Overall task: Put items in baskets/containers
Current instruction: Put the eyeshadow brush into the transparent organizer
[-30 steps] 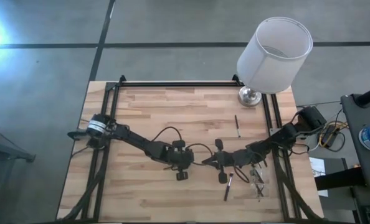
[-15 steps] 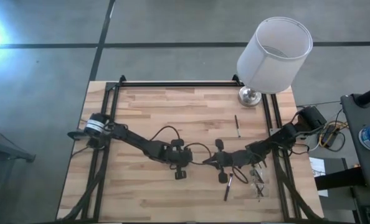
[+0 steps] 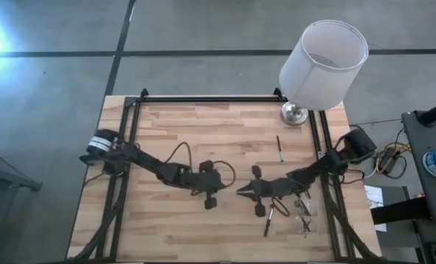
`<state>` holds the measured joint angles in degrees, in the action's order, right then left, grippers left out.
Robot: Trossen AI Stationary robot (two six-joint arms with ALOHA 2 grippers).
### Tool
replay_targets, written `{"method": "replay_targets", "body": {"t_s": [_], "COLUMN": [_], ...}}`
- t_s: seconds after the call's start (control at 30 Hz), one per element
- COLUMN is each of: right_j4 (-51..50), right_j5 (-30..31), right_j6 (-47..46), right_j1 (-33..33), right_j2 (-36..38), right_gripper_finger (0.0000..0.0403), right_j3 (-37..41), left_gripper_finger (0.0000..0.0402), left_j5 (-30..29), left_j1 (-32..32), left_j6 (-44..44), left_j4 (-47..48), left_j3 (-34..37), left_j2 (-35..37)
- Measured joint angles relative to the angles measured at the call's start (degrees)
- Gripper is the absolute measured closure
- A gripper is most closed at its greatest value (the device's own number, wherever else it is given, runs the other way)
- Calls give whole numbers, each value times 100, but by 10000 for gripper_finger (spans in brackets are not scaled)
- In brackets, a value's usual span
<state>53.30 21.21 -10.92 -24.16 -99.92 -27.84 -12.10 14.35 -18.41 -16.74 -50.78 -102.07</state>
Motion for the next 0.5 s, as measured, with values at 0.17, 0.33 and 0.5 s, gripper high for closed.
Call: {"method": "replay_targets", "body": {"t_s": [0.17,0.33,0.5], "right_j4": [739,825,1263], "right_j5": [23,38,27], "right_j6": [-197,-577,-570], "right_j1": [155,322,498], "right_j2": [-484,-946,-1659], "right_gripper_finger": [320,270,229], "right_j3": [-8,-299,-917], "left_gripper_finger": [401,401,401], "left_j5": [-1,-46,-98], "left_j1": [0,2,2], "left_j6": [2,-1,29], "left_j4": [-970,-1467,-1781], "left_j3": [510,937,1107], "left_j2": [432,746,848]}}
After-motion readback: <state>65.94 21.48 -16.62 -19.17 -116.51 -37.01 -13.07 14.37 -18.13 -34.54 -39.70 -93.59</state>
